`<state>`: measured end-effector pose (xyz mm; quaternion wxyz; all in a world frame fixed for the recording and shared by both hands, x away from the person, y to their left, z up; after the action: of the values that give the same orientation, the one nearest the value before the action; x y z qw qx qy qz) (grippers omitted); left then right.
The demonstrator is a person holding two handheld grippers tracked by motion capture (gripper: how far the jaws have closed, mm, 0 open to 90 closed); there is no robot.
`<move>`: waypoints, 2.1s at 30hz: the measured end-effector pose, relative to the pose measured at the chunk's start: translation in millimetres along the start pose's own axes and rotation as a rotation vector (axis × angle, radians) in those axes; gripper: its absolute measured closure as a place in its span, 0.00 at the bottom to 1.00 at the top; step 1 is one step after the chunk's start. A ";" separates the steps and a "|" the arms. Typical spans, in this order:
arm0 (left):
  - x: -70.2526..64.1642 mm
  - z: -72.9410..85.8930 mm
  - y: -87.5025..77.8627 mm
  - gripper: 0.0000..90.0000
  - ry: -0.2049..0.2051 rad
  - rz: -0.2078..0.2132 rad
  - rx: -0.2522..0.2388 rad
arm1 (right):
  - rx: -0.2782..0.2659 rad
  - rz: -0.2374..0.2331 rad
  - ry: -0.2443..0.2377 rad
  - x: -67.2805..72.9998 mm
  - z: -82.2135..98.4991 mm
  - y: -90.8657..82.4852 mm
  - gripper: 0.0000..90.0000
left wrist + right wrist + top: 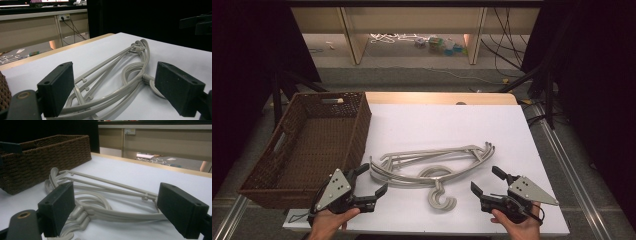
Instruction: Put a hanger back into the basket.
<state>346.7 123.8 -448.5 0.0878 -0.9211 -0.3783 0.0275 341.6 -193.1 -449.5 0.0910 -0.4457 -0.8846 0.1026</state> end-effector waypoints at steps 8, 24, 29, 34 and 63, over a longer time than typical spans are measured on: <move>-1.2 0.9 1.7 0.18 0.007 0.009 0.009 | 0.005 -0.007 0.001 0.1 0.3 -0.9 0.17; -20.4 9.0 21.4 0.18 0.084 0.086 0.150 | -0.021 -0.001 -0.043 -1.7 -2.5 1.0 0.18; -28.0 13.7 39.0 0.19 0.130 0.139 0.256 | -0.030 -0.011 -0.041 -1.6 -3.0 2.3 0.18; -28.9 30.6 68.8 0.24 0.247 0.182 0.448 | -0.022 -0.017 -0.041 -0.6 -2.0 2.6 0.18; -31.7 67.2 126.4 0.62 0.398 0.320 0.801 | 0.036 -0.044 -0.003 3.7 5.8 7.1 0.21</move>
<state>403.7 22.8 -538.1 0.5015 -0.8489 -0.1671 0.0075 343.4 -186.5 -456.7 0.0997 -0.4244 -0.8923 0.1170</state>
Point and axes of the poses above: each handheld gripper's, and its own axes: y roughly forward along the jaws, z roughly out of its underside, x roughly to its left, the point moved 9 cm from there along y, roughly forward along the jaws, and after that the axes turned 1 degree about x, right-handed, at the moved point
